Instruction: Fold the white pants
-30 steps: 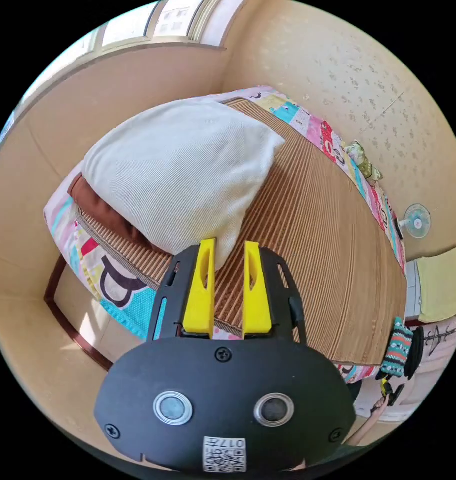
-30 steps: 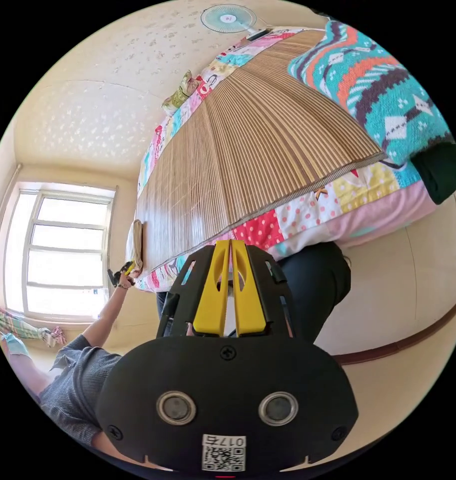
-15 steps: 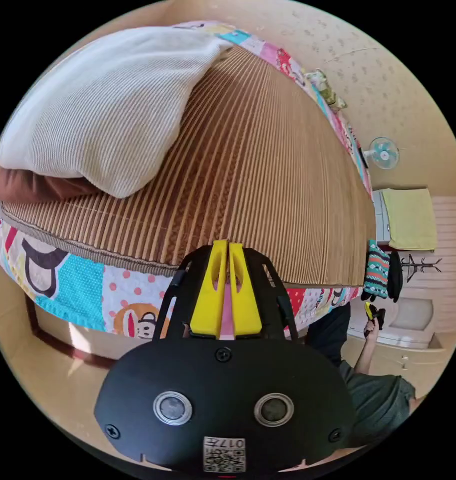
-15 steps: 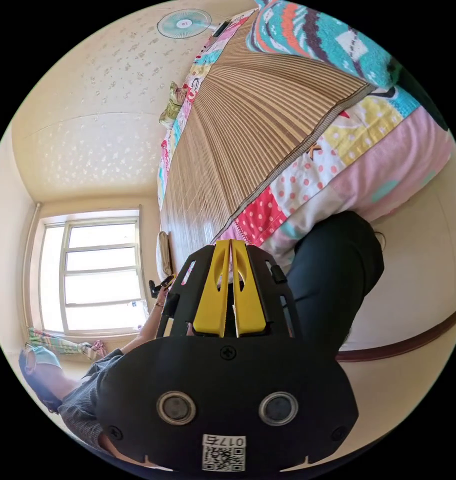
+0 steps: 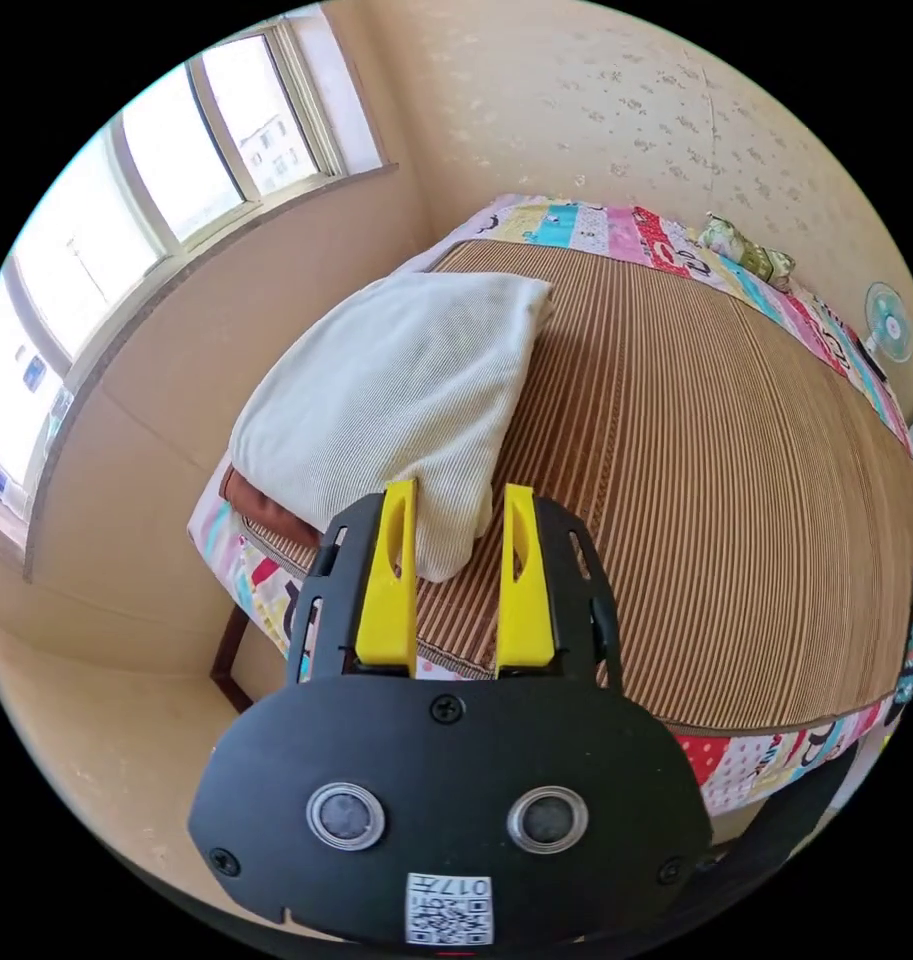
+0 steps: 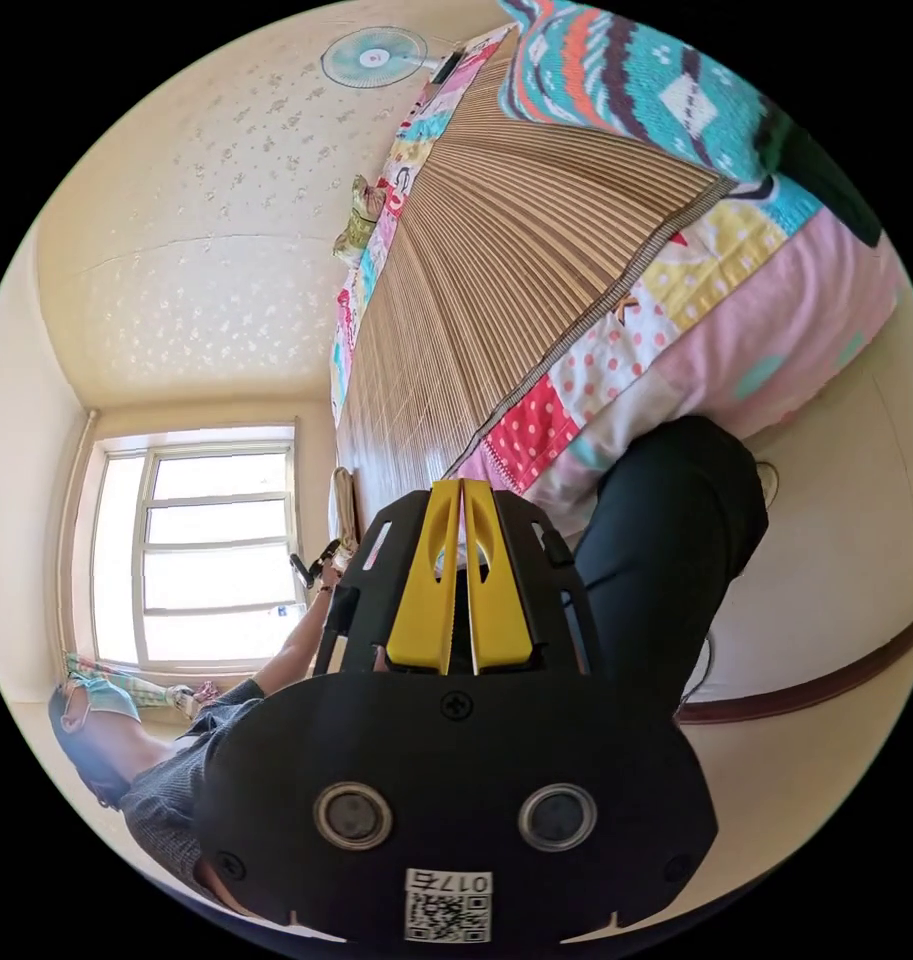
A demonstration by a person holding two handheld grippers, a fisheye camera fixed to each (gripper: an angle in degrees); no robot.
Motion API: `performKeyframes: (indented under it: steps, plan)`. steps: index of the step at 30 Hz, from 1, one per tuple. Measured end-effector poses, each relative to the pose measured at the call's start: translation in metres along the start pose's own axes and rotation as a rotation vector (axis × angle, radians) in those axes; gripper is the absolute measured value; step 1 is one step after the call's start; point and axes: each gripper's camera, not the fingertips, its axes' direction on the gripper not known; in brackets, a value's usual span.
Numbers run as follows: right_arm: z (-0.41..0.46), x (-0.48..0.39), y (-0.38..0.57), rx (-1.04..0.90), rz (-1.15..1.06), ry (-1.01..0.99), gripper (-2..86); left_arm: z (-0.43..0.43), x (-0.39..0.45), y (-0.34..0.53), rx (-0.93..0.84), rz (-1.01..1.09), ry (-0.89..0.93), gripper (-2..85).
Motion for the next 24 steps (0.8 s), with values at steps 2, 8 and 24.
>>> performKeyframes:
  steps: [2, 8, 24]
  plan:
    - [0.0, 0.008, 0.002, 0.002, 0.038, -0.031, 0.5, 0.014, -0.005, -0.007, -0.062, -0.045, -0.003, 9.4]
    - [-0.005, 0.006, -0.017, 0.002, 0.03, -0.117, 0.5, 0.035, -0.07, -0.015, -0.163, -0.3, 0.361, 4.9]
    - [0.095, -0.032, -0.064, -0.361, -0.148, -0.199, 0.4, 0.037, -0.061, 0.178, 0.005, -0.24, 0.887, 0.4]
